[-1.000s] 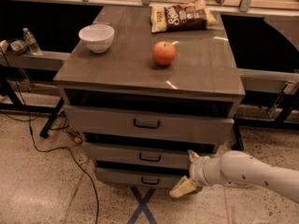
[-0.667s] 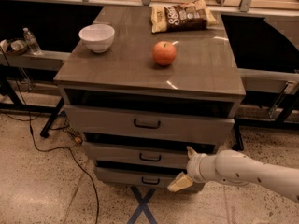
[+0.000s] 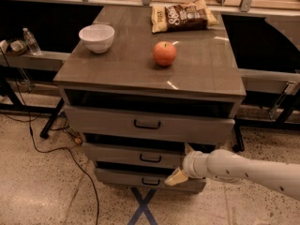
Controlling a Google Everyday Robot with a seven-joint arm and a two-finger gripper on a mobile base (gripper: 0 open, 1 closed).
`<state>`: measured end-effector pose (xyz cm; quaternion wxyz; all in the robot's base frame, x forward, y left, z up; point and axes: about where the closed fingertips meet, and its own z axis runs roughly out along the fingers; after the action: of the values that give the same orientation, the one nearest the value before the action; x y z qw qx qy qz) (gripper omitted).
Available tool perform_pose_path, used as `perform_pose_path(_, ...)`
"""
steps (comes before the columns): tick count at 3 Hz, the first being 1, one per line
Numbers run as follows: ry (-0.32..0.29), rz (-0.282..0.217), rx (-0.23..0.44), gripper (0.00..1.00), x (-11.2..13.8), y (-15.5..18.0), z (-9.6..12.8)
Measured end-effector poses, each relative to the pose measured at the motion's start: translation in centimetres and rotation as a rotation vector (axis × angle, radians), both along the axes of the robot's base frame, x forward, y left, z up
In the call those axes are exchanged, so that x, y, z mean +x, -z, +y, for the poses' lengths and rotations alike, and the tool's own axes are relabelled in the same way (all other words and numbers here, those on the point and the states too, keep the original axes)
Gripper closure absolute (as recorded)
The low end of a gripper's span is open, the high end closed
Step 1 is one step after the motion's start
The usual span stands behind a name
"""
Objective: Open middle drawer
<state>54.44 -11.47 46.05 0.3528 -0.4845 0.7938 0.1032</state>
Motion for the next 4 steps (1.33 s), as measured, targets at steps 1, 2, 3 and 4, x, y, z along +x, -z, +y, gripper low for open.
perform_pose_path(1, 0.003, -0.009, 0.002, 0.18, 0.9, 1.0, 0.4)
perform_pose_path(2, 0.003, -0.003, 0.008, 0.41, 0.7, 2.2, 0.4)
perform_pose_path(3, 0.007, 0.0, 0.01, 0.64, 0.3, 2.6, 0.2)
perform_pose_path(4, 0.007, 0.0, 0.01, 0.87, 0.3, 1.9, 0.2)
